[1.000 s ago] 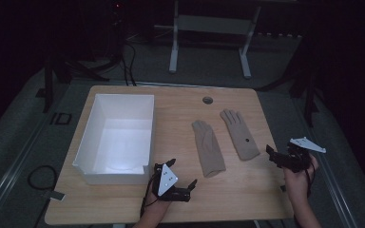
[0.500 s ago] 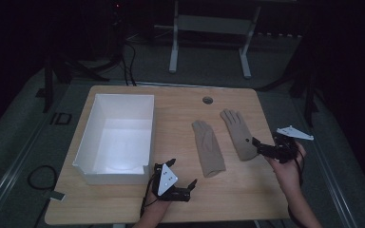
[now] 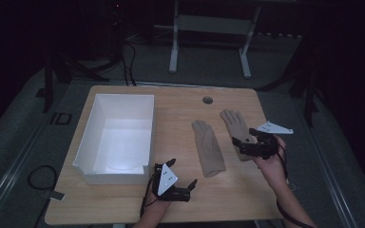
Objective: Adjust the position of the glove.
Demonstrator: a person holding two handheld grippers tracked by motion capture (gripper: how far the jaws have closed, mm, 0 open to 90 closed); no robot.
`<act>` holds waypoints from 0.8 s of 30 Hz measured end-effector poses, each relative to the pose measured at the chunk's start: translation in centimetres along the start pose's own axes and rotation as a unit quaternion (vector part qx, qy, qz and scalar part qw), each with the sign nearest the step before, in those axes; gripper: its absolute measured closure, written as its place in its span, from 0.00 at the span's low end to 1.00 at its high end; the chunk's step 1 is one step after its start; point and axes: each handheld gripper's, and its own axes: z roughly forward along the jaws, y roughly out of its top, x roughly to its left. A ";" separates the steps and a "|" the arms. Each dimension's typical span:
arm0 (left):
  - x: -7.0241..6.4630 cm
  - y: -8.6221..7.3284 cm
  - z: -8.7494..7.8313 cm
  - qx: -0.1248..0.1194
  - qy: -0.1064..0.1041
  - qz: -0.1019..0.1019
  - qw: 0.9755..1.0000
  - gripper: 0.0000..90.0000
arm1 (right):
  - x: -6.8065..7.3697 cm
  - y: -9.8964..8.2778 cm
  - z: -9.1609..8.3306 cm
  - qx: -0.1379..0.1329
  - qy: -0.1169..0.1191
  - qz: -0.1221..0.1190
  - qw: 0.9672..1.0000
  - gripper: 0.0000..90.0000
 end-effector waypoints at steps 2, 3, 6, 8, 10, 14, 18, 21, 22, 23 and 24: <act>0.0 0.0 0.0 0.000 -0.001 0.000 1.000 0.00 | 0.6 0.1 0.5 -0.002 0.015 -0.011 1.000 0.18; 0.0 0.0 0.0 0.000 -0.001 0.000 1.000 0.00 | 1.2 0.3 1.1 0.000 0.027 -0.016 1.000 0.18; 0.0 0.0 0.0 0.000 -0.001 0.000 1.000 0.00 | 1.8 0.4 1.7 0.001 0.035 -0.027 0.999 0.18; 0.0 0.0 0.0 0.000 -0.001 0.002 1.000 0.00 | 2.4 0.5 2.8 0.002 0.044 -0.033 0.998 0.21; 0.0 0.0 0.0 0.000 -0.001 0.002 1.000 0.00 | 2.6 0.4 3.2 0.006 0.049 -0.034 0.998 0.22; -0.1 0.0 0.0 0.001 0.000 0.003 1.000 0.00 | 2.9 0.2 5.3 0.021 0.051 -0.035 0.998 0.29; -0.1 0.0 0.0 0.001 0.000 0.003 1.000 0.00 | 3.0 0.0 6.5 0.035 0.043 -0.043 0.998 0.34; -0.1 0.0 0.0 0.000 -0.001 0.005 1.000 0.00 | 3.0 -0.3 8.2 0.053 0.039 -0.048 0.997 0.38; -0.1 0.0 0.0 0.000 -0.001 0.005 1.000 0.00 | 3.0 -0.3 8.2 0.053 0.039 -0.048 0.997 0.38; -0.1 0.0 0.0 0.001 -0.001 0.005 1.000 0.00 | 2.9 -0.5 8.9 0.058 0.039 -0.045 0.997 0.40; -0.1 0.0 0.0 0.001 -0.001 0.005 1.000 0.00 | 2.9 -0.5 8.9 0.058 0.039 -0.045 0.997 0.40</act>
